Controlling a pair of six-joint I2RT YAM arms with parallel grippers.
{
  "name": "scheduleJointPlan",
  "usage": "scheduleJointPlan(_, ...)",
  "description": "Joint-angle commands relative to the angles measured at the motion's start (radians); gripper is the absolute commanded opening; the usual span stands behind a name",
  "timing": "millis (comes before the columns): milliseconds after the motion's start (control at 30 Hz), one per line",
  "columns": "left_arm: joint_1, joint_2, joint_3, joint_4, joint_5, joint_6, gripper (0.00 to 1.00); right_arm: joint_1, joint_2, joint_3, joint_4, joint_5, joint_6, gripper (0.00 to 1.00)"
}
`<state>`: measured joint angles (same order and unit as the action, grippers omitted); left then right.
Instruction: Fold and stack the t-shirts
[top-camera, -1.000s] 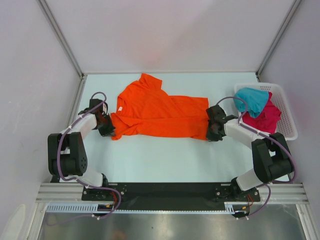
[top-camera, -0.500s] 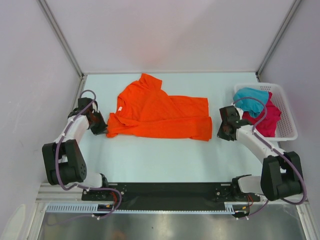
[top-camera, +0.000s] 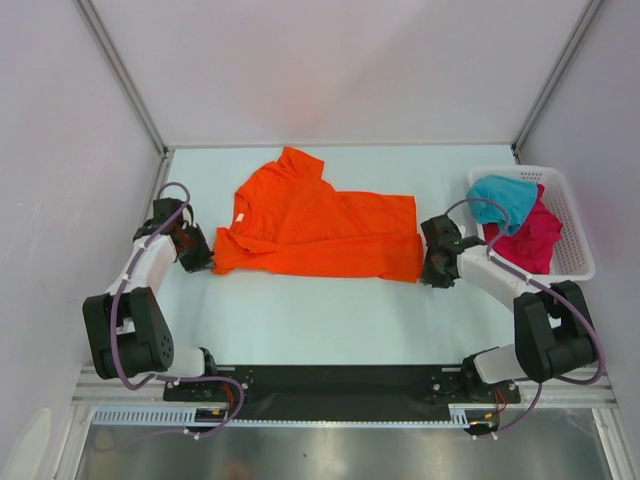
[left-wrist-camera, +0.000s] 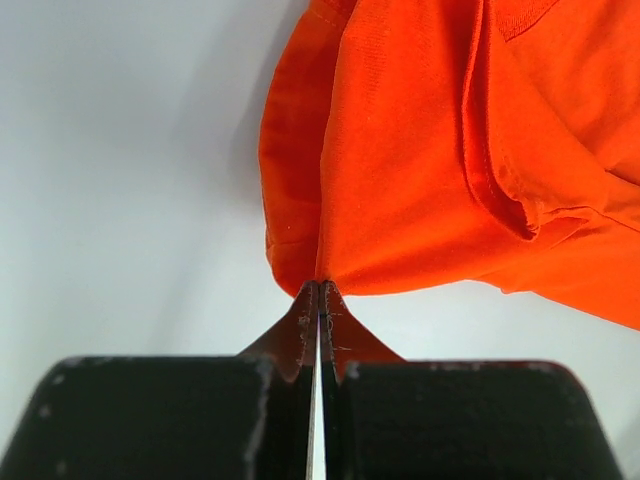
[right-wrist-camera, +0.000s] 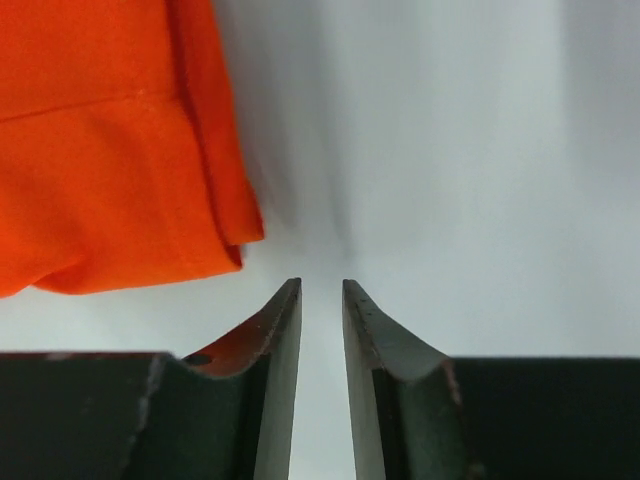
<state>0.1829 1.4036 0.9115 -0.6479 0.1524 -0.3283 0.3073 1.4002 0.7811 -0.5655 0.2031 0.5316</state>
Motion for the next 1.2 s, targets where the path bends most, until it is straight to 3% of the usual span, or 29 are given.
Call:
scheduleJointPlan(0,0.007,-0.041,-0.014,0.004,-0.013,0.026,0.0,0.052,0.014,0.061,0.032,-0.018,0.024,0.3)
scheduleJointPlan(400,0.007,-0.023,-0.019,0.019,-0.008,0.021,0.0,0.11,0.009,0.093,0.018,0.018,0.035,0.33)
scheduleJointPlan(800,0.007,-0.022,-0.022,0.025,-0.004,0.021,0.0,0.101,0.204,0.119,0.105,0.016,0.001,0.33)
scheduleJointPlan(900,0.007,-0.018,-0.02,0.025,-0.004,0.021,0.0,0.099,0.227,0.122,0.113,0.009,-0.01,0.27)
scheduleJointPlan(933,0.007,-0.017,-0.019,0.024,-0.008,0.021,0.0,0.101,0.229,0.121,0.111,0.007,-0.012,0.08)
scheduleJointPlan(967,0.007,-0.017,-0.019,0.024,-0.008,0.021,0.0,0.099,0.226,0.116,0.111,0.006,-0.01,0.0)
scheduleJointPlan(1167,0.007,-0.015,-0.008,0.019,-0.023,0.018,0.0,0.099,0.12,0.073,0.085,0.07,-0.001,0.0)
